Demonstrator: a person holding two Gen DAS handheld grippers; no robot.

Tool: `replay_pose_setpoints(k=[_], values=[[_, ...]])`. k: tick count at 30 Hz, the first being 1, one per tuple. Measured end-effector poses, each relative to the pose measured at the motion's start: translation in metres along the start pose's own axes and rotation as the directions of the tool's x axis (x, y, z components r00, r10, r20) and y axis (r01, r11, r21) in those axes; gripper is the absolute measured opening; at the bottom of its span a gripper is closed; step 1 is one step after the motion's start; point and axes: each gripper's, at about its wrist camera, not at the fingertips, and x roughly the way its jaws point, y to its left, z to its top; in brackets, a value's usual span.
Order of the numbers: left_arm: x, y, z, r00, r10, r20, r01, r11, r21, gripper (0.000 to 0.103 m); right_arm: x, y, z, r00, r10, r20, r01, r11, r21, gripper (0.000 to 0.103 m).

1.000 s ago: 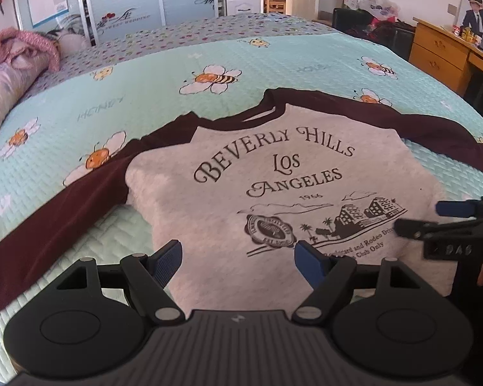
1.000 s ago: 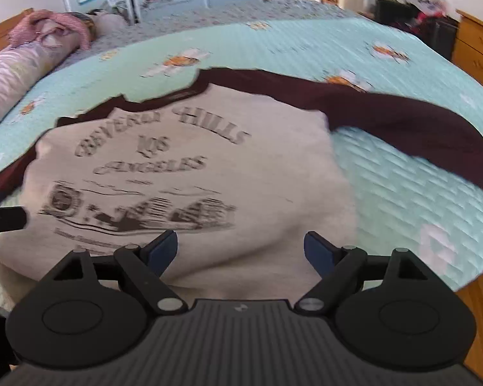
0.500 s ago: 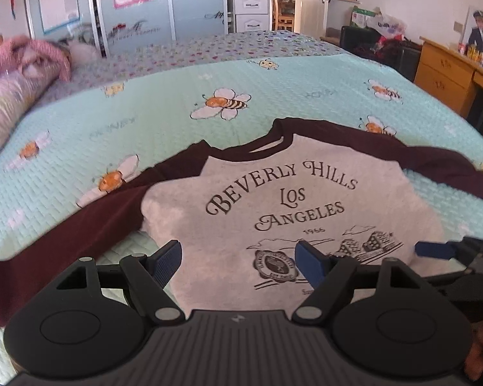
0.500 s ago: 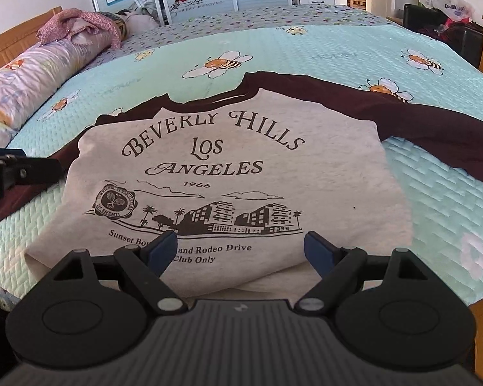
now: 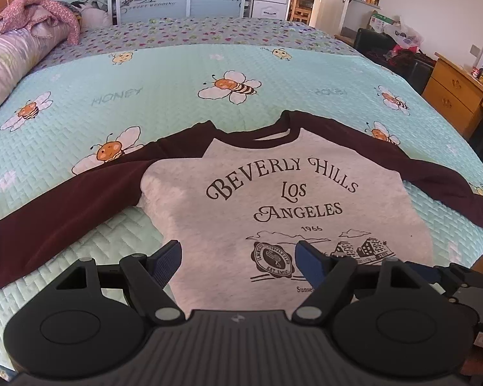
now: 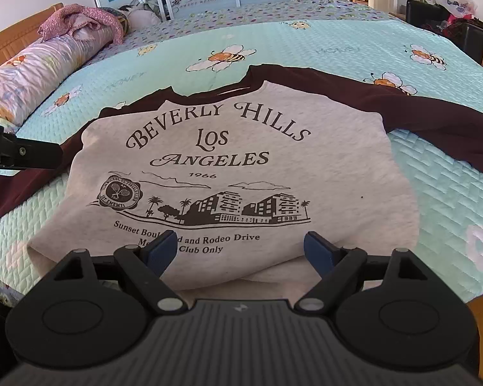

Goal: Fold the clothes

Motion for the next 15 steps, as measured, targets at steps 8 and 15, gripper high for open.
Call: replay_pose_setpoints(k=[8, 15], values=[[-0.001, 0.006, 0.001, 1.0, -0.007, 0.004, 0.007, 1.0, -0.01, 0.08, 0.002, 0.006, -0.001, 1.0, -0.008, -0.013, 0.008, 1.0, -0.013, 0.086], [0.001, 0.014, 0.0, 1.0, -0.004, 0.004, 0.004, 1.0, -0.021, 0.08, 0.003, 0.011, 0.0, 1.0, -0.015, -0.02, 0.014, 1.0, -0.023, 0.086]])
